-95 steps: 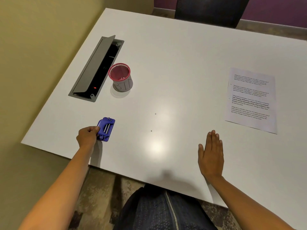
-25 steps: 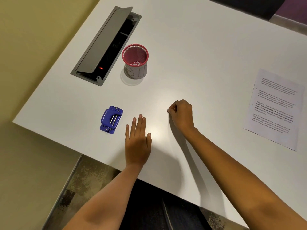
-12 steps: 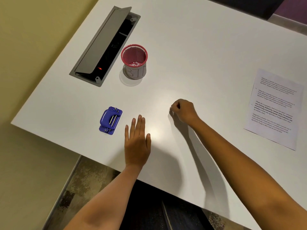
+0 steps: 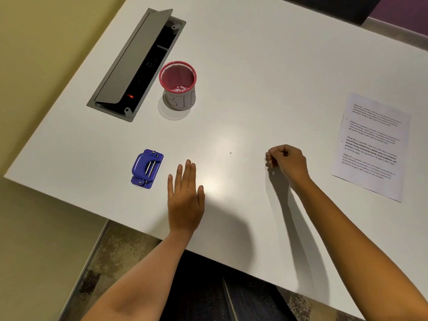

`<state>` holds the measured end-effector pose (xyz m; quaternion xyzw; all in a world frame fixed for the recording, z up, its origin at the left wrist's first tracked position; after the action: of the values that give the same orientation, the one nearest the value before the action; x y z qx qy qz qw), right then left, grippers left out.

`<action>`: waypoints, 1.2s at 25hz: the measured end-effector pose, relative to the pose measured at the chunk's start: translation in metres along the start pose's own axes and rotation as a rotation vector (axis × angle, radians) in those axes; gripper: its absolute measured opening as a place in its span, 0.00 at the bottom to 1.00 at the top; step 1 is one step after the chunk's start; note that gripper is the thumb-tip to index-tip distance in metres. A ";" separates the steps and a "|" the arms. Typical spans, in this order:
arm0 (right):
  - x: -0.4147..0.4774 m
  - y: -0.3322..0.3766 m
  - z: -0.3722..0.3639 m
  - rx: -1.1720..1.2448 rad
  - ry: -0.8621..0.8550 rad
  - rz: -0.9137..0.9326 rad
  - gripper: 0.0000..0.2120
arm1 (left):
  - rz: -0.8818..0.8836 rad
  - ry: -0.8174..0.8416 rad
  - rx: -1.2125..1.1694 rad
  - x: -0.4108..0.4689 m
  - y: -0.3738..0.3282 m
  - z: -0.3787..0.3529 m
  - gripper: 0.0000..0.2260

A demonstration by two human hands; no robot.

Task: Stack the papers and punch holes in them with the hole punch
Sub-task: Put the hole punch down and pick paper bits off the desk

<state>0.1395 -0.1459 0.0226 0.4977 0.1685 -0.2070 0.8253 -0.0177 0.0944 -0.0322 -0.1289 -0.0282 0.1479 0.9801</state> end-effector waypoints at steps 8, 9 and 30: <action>-0.018 0.033 -0.057 -0.417 0.039 0.501 0.06 | -0.014 -0.010 0.001 0.000 0.000 0.000 0.25; -0.017 0.036 -0.066 -0.437 0.051 0.530 0.05 | -0.014 -0.011 -0.001 0.000 0.000 0.000 0.25; -0.008 0.038 -0.082 -0.983 0.151 0.503 0.15 | 0.015 0.008 -0.033 0.001 -0.001 0.003 0.26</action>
<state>0.1462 -0.0550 0.0184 0.0923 0.1801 0.1354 0.9699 -0.0169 0.0944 -0.0289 -0.1459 -0.0256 0.1545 0.9768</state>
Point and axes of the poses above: each hand's wrist, its own x-axis towards the middle knuckle, its own z-axis out of the back of the hand, y = z × x, the point moved 3 cm from there along x, towards the middle knuckle, and after that the axes turned 1 degree about -y, right-handed, at the moved point
